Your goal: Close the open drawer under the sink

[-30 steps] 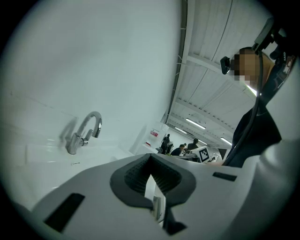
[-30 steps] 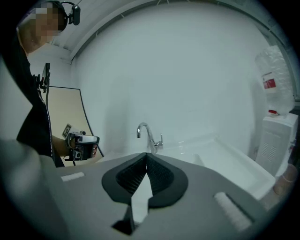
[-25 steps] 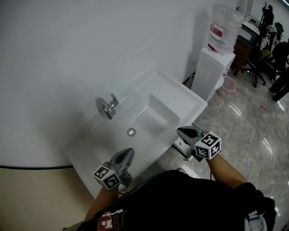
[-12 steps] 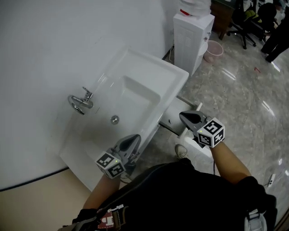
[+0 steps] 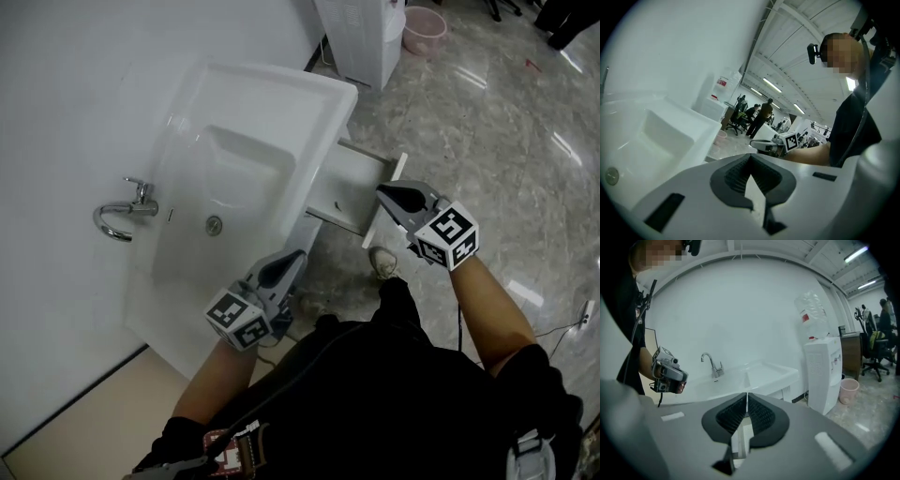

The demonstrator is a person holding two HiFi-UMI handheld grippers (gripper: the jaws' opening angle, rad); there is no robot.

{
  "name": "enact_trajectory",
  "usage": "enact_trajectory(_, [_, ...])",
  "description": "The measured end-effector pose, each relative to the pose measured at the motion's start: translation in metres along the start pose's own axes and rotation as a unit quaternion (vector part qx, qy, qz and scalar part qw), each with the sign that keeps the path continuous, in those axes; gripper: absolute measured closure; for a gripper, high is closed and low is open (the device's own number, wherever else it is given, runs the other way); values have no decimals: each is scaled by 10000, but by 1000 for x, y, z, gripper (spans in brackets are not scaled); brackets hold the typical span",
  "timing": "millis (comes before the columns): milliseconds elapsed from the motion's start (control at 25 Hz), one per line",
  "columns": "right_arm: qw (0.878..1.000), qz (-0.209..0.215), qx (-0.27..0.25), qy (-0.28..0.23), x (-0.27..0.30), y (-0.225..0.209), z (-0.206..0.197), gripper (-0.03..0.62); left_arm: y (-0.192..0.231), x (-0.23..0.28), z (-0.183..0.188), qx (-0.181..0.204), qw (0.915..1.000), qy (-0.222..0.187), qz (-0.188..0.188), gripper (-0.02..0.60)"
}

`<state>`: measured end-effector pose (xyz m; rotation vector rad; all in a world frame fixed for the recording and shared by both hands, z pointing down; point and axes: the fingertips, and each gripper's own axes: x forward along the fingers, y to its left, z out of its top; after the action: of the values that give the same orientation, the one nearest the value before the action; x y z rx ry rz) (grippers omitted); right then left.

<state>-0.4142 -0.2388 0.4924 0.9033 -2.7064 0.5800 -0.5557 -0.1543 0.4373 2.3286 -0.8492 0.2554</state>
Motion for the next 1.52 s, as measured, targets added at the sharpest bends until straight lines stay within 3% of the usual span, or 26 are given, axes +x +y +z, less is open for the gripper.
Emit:
enact_trajectory(680, [9989,-327,86,327,-16,-71,-150,563,-3,135,-103,65,9922,1164,-437,589])
enact_trajectory(1280, [9919,147,-618,1101,28,-84,-267,480,8,181,-177,18,9854,1608,-556,589])
enact_trajectory(1520, [9844,28,-913,1502,53,-91,-314,425,19,187,-192,-21,9857,1615,-482,589])
